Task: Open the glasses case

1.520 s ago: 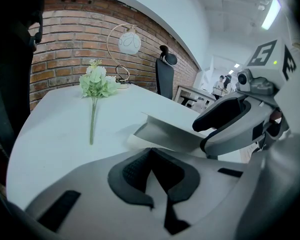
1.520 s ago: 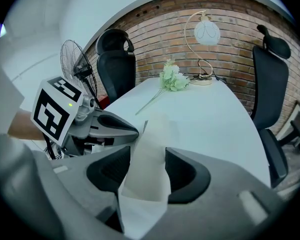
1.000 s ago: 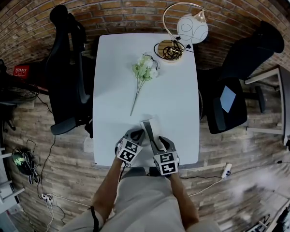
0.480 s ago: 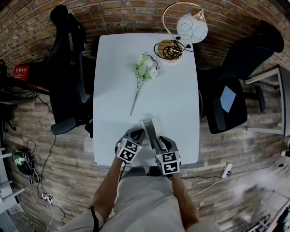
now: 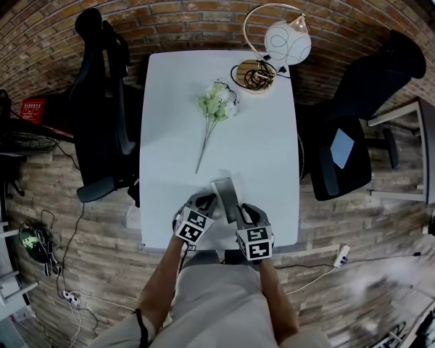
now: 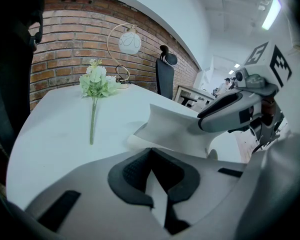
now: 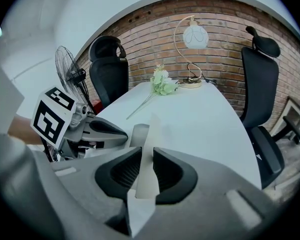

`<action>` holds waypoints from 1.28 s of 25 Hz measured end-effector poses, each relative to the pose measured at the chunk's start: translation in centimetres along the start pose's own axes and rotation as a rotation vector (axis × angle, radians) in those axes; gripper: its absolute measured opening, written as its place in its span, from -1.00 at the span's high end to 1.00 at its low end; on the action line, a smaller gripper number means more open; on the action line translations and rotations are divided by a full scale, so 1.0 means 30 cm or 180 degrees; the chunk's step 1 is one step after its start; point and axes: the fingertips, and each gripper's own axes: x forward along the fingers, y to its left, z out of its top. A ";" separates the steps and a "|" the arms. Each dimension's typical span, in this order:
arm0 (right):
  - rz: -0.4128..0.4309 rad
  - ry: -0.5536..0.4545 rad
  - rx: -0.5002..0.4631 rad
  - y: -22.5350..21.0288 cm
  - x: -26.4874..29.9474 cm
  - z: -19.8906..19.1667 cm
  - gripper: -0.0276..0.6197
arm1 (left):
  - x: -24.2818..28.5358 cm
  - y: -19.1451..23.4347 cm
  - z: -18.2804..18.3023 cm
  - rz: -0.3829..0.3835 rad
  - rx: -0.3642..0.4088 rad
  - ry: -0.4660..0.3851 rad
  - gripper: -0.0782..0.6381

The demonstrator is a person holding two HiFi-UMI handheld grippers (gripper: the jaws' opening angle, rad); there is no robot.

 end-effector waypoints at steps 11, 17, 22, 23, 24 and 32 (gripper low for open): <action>-0.0043 0.0004 0.0044 -0.033 -0.005 -0.005 0.73 | 0.000 0.000 0.000 0.0001 0.0006 0.0002 0.77; -0.0071 -0.0007 0.0068 -0.048 -0.006 -0.005 0.75 | 0.000 0.001 -0.001 0.0011 -0.0004 -0.0004 0.77; -0.0108 -0.0016 0.0101 -0.068 -0.005 -0.010 0.78 | -0.001 0.002 -0.004 0.0023 -0.0020 0.0008 0.76; -0.0115 -0.0016 0.0105 -0.072 -0.005 -0.012 0.79 | -0.001 0.002 -0.004 0.0025 -0.0022 0.0004 0.77; -0.0121 -0.0015 0.0110 -0.076 -0.006 -0.013 0.80 | -0.001 0.001 -0.004 0.0028 -0.0024 0.0000 0.77; -0.0170 -0.0011 0.0135 -0.098 -0.002 -0.023 0.82 | -0.003 0.002 0.001 0.0036 -0.0049 0.0005 0.77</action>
